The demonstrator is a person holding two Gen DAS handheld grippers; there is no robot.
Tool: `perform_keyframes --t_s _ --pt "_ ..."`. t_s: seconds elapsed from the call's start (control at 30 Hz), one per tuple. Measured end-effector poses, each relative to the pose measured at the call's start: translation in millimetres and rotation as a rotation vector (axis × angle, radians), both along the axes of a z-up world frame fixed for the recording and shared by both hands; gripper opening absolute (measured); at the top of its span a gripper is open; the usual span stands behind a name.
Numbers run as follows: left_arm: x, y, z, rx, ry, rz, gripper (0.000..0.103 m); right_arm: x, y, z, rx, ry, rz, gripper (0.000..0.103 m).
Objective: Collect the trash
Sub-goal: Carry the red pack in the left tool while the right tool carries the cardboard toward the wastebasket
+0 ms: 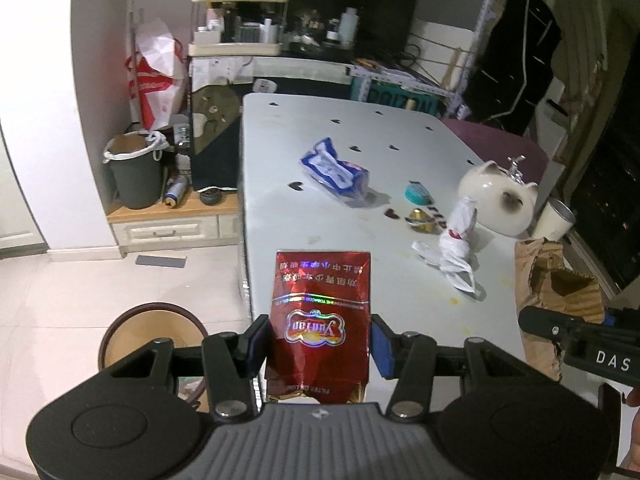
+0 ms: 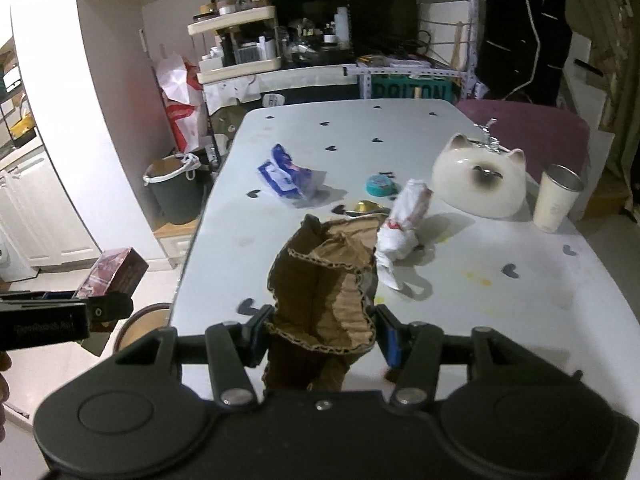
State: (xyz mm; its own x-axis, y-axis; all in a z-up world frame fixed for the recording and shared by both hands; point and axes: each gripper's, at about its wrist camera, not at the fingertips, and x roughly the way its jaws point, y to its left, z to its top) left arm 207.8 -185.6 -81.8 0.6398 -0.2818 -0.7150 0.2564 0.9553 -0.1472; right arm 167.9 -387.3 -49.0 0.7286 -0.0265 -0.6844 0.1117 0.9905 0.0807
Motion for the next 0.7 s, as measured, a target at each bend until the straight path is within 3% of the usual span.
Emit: perform_keyframes --t_s 0.33,0.7 --pt "25 68 -6 -0.010 0.017 0.054 0.052 35 65 -3 -0.001 0.015 0.042 0.054" --pt "94 156 -28 -0.021 0.082 0.047 0.052 94 148 -21 0.004 0.080 0.020 0.054"
